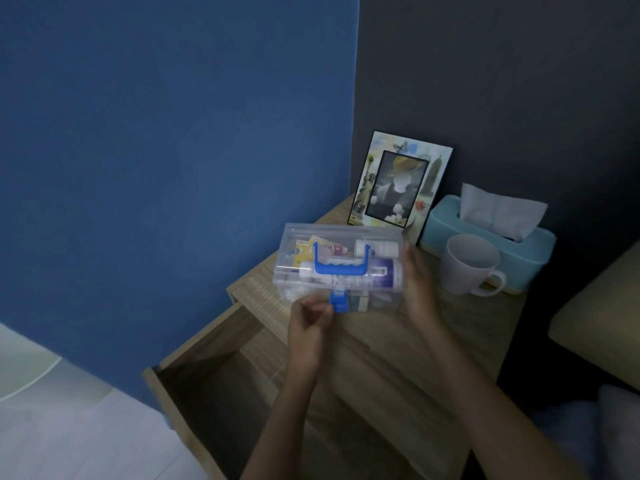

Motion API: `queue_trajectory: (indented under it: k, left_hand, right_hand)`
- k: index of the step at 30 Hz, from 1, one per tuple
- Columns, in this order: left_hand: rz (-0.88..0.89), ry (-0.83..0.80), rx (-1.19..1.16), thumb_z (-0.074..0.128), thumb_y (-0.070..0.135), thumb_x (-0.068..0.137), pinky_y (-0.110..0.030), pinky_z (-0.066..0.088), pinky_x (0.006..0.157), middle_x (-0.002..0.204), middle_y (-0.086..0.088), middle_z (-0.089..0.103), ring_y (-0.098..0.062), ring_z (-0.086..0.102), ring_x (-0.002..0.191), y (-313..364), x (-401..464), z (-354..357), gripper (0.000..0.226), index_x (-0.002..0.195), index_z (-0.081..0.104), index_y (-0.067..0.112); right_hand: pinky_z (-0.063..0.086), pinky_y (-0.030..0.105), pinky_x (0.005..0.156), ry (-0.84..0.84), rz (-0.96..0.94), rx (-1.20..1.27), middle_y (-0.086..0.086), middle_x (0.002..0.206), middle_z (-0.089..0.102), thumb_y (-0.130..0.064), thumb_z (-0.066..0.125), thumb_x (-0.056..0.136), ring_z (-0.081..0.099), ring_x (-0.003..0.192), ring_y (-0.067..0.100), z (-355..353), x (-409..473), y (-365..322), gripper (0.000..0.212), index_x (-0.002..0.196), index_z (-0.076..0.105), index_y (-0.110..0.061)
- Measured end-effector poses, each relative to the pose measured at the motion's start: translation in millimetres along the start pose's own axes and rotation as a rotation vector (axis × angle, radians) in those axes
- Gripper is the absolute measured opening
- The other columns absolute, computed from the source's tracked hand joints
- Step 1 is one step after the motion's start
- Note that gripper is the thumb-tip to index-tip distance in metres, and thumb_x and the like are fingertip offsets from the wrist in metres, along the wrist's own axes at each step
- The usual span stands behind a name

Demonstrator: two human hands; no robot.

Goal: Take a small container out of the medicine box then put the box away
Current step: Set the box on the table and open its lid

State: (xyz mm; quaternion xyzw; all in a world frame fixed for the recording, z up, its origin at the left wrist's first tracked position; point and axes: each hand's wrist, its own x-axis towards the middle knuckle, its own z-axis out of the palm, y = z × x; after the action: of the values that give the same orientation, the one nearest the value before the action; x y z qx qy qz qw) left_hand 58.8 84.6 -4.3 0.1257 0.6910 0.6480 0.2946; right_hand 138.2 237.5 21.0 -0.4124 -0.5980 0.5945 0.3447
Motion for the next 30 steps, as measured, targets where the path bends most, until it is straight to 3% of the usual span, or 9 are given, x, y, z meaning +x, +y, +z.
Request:
queue_trajectory:
  k: [3, 6, 9, 11, 14, 16, 21, 26, 30]
  left_hand:
    - [0.12, 0.216, -0.013, 0.062, 0.018, 0.088, -0.021, 0.045, 0.079, 0.112, 0.003, 0.059, -0.014, 0.058, 0.105, 2, 0, -13, 0.031, 0.116, 0.051, 0.023]
    - [0.149, 0.314, -0.032, 0.053, 0.036, 0.094, -0.027, 0.04, 0.094, 0.144, 0.0, 0.046, -0.017, 0.047, 0.128, 10, 8, -22, 0.052, 0.142, 0.039, 0.021]
    - [0.197, 0.221, -0.023, 0.036, 0.044, 0.098, -0.03, 0.033, 0.107, 0.151, 0.005, 0.039, -0.011, 0.038, 0.136, 21, 17, -23, 0.053, 0.147, 0.034, 0.023]
    - [0.244, 0.183, -0.026, 0.03, 0.042, 0.1, -0.023, 0.036, 0.102, 0.144, 0.006, 0.048, -0.007, 0.045, 0.129, 27, 21, -22, 0.049, 0.143, 0.042, 0.022]
    - [0.243, 0.175, -0.03, 0.027, 0.043, 0.1, -0.032, 0.039, 0.107, 0.137, -0.002, 0.057, -0.015, 0.051, 0.127, 29, 25, -21, 0.05, 0.138, 0.049, 0.019]
    - [0.23, 0.189, -0.026, 0.028, 0.045, 0.099, -0.029, 0.032, 0.11, 0.146, -0.002, 0.048, -0.015, 0.043, 0.136, 30, 28, -21, 0.053, 0.142, 0.044, 0.019]
    - [0.237, 0.18, 0.007, 0.032, 0.039, 0.1, -0.025, 0.028, 0.104, 0.151, 0.002, 0.041, -0.01, 0.035, 0.137, 29, 34, -23, 0.049, 0.145, 0.038, 0.02]
    - [0.247, 0.212, 0.06, 0.042, 0.024, 0.1, -0.024, 0.032, 0.103, 0.146, -0.002, 0.047, -0.01, 0.041, 0.134, 25, 42, -30, 0.044, 0.142, 0.044, 0.013]
    - [0.249, 0.197, 0.093, 0.042, 0.024, 0.099, -0.023, 0.035, 0.097, 0.144, -0.005, 0.05, -0.008, 0.045, 0.124, 29, 44, -30, 0.043, 0.141, 0.044, 0.014]
  right_hand:
    - [0.054, 0.04, 0.083, -0.014, -0.019, 0.008, 0.015, 0.097, 0.071, -0.066, 0.028, 0.085, 0.07, 0.088, 0.022, -8, -20, 8, 0.072, 0.102, 0.065, -0.007]
    - [0.054, 0.039, 0.08, -0.026, -0.036, 0.049, 0.003, 0.08, 0.071, -0.076, 0.026, 0.077, 0.069, 0.075, 0.016, -7, -29, 11, 0.068, 0.082, 0.065, -0.02]
    - [0.056, 0.028, 0.08, -0.038, -0.046, 0.112, 0.0, 0.091, 0.075, -0.094, 0.031, 0.059, 0.073, 0.09, 0.016, -7, -22, 7, 0.095, 0.102, 0.069, -0.019]
    - [0.055, 0.031, 0.09, -0.05, -0.049, 0.131, 0.007, 0.115, 0.071, -0.092, 0.031, 0.064, 0.066, 0.111, 0.023, -4, -14, -2, 0.103, 0.127, 0.059, -0.016]
    - [0.033, 0.049, 0.115, -0.052, -0.085, 0.118, 0.004, 0.15, 0.045, -0.077, 0.026, 0.082, 0.042, 0.139, 0.022, 0, 4, -26, 0.081, 0.141, 0.047, -0.026]
    - [0.024, 0.047, 0.119, -0.039, -0.123, 0.091, 0.001, 0.156, 0.036, -0.063, 0.022, 0.093, 0.033, 0.144, 0.018, 3, 21, -42, 0.068, 0.145, 0.041, -0.024]
    - [0.025, 0.028, 0.114, -0.034, -0.084, 0.233, 0.011, 0.152, 0.04, -0.039, 0.023, 0.104, 0.038, 0.141, 0.021, 7, 48, -75, 0.054, 0.145, 0.037, -0.007]
    - [0.029, 0.037, 0.117, 0.075, -0.023, 0.378, 0.01, 0.14, 0.053, -0.025, 0.042, 0.101, 0.047, 0.133, 0.022, 13, 76, -92, 0.042, 0.138, 0.047, -0.006]
    - [0.03, 0.047, 0.115, 0.061, 0.05, 0.133, 0.014, 0.144, 0.048, -0.048, 0.033, 0.099, 0.044, 0.135, 0.029, 23, 97, -76, 0.055, 0.138, 0.051, -0.014]
